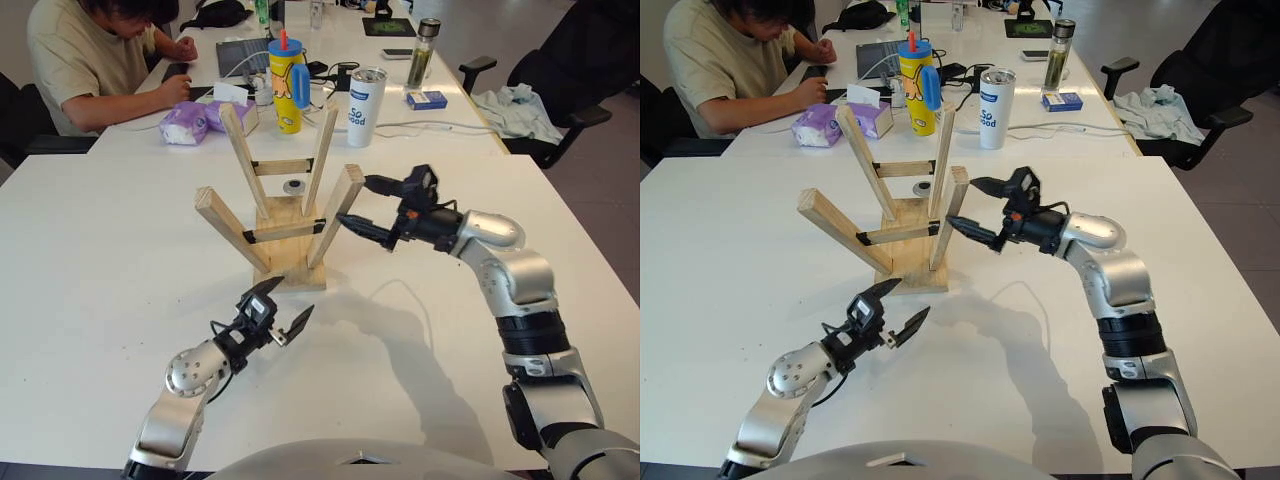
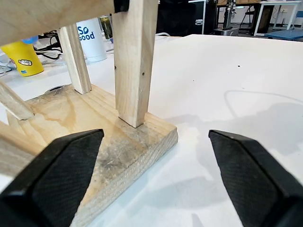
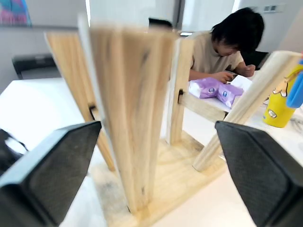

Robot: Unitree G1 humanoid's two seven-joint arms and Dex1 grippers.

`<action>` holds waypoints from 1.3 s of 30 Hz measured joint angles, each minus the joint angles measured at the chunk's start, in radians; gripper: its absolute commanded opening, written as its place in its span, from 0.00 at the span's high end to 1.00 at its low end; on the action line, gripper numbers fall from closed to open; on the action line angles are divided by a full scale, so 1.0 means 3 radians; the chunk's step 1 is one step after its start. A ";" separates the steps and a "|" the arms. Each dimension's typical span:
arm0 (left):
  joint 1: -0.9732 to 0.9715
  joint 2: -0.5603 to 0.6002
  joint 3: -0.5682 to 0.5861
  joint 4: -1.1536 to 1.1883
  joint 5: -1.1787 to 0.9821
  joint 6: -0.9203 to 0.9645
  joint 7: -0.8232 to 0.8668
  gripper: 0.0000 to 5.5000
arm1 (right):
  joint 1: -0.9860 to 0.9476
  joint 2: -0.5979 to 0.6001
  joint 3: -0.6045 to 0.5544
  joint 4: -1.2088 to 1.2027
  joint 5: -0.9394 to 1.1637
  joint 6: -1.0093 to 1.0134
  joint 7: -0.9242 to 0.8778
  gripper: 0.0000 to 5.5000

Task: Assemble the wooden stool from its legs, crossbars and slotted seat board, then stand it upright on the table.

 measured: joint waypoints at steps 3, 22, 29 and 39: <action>-0.0113 -0.0026 -0.0018 0.0213 0.0088 0.0179 0.0111 0.24 | -0.0198 0.0015 -0.0310 -0.0092 0.0488 0.0423 -0.0202 0.30; -0.0179 0.0028 -0.0214 0.0355 0.0282 0.0233 0.0252 0.24 | -0.1373 0.0903 -0.0370 0.0043 0.1042 0.0485 -0.1672 0.32; -0.0265 0.0027 -0.0228 0.0463 0.0279 0.0298 0.0246 0.24 | -0.0505 0.0898 0.0152 -0.0131 0.0567 0.0439 -0.1922 0.32; -0.0521 -0.0004 -0.0255 0.0638 0.0284 0.0324 0.0235 0.24 | -0.1841 0.0915 -0.0802 0.0049 0.1304 0.0109 -0.1818 0.32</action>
